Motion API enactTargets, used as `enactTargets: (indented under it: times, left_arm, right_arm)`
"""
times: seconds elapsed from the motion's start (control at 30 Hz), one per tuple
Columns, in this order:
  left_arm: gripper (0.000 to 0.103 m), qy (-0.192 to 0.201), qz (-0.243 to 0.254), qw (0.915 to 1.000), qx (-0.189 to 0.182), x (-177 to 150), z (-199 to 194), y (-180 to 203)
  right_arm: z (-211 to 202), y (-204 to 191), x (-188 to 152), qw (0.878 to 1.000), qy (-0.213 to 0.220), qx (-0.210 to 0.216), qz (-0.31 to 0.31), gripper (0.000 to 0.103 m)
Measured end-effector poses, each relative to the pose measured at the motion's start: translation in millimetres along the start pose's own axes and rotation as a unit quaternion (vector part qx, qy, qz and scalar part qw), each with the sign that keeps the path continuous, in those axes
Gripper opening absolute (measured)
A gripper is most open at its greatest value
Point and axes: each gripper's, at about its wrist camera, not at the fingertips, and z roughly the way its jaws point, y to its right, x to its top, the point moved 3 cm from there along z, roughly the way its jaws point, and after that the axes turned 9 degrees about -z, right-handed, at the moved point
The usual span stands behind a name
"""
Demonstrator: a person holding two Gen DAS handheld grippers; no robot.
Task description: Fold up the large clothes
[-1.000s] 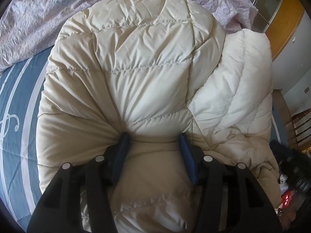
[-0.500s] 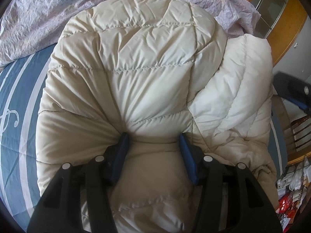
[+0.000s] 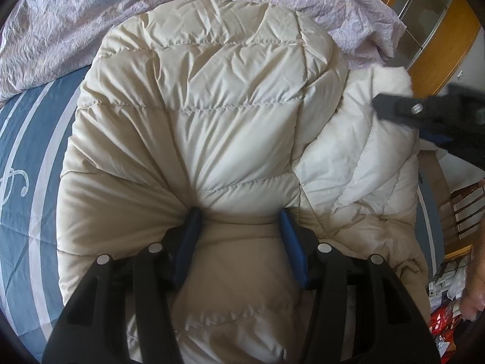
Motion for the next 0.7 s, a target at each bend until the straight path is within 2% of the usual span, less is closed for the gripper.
enactTargets:
  times: [0.33, 0.7]
  left_arm:
    - [0.053, 0.0, -0.002, 1.0, -0.006, 1, -3, -1]
    - [0.053, -0.002, 0.005, 0.9998, -0.019, -1, -4, 5]
  right_arm:
    - [40, 22, -15, 0.998, -0.052, -0.022, 0.023, 0.051]
    - [80, 43, -50, 0.994, -0.083, 0.002, 0.074, 0.051]
